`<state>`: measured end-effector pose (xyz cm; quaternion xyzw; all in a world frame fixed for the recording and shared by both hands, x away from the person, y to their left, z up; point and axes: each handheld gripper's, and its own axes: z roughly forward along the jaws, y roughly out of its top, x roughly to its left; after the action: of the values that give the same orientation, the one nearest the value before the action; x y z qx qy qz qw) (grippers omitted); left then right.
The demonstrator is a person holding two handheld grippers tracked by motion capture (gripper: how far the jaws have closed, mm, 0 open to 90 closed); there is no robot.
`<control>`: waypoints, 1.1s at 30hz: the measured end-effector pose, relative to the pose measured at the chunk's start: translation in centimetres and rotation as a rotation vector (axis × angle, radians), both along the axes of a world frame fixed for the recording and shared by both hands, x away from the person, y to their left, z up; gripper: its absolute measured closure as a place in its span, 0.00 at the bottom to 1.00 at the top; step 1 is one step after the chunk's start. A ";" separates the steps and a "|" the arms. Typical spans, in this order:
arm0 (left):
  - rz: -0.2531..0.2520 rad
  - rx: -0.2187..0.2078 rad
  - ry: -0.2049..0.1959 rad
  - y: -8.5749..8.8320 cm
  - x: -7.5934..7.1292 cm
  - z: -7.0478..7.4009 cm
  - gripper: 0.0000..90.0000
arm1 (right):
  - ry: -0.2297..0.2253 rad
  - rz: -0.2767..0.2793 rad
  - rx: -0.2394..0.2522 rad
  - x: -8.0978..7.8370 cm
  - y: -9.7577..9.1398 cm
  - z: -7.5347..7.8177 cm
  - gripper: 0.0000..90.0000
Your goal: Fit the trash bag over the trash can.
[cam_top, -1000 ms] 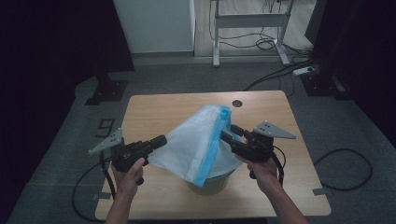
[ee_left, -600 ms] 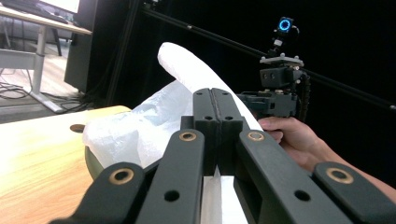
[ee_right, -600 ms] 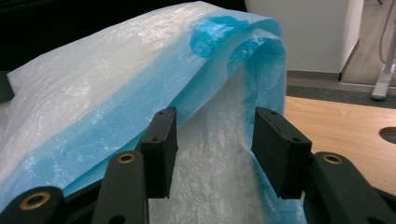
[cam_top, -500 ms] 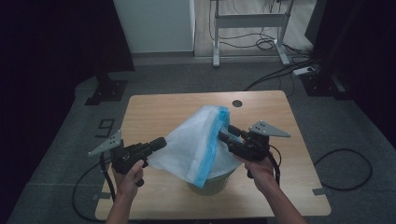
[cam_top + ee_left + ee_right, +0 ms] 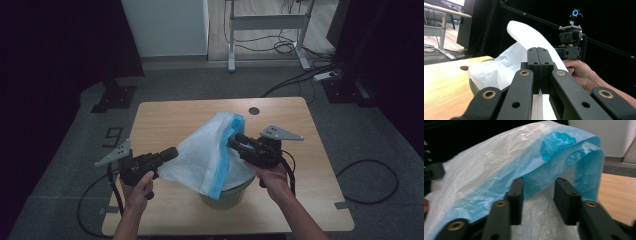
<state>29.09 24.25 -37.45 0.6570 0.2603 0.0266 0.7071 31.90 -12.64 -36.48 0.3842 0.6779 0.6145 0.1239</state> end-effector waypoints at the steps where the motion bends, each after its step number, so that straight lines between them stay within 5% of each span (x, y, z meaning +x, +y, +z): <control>1: -0.001 0.002 0.001 0.0 0.0 0.0 1.00 | 0.002 0.004 0.008 0.1 0.0 0.0 0.76; 11: 0.011 0.008 -0.001 0.1 0.0 0.0 0.99 | -0.017 0.022 0.043 0.2 0.0 0.1 0.99; 14: 0.028 0.012 -0.004 0.2 -0.1 0.3 0.91 | -0.040 0.013 0.035 -0.1 -0.1 0.2 0.99; 16: 0.035 0.010 -0.012 0.4 -0.1 0.7 0.76 | -0.058 0.004 0.021 -0.3 -0.3 0.4 0.99; 22: 0.050 0.096 -0.048 -0.5 0.2 4.0 0.54 | -0.103 -0.017 0.000 -0.7 -0.6 1.1 0.99; 25: 0.048 0.126 -0.051 -1.3 0.6 4.6 0.53 | -0.119 -0.015 -0.010 -0.9 -0.5 1.4 0.99; 30: -0.014 0.199 0.000 -3.1 2.1 4.8 0.49 | -0.154 0.005 -0.022 -1.3 0.2 1.9 0.99; 33: -0.046 0.233 0.028 -3.9 3.0 4.2 0.59 | -0.170 0.016 -0.024 -1.5 0.7 2.3 0.99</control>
<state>32.09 20.37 -33.27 0.7408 0.2502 0.0315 0.6226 30.43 -11.98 -34.16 0.3235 0.6753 0.6377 0.1807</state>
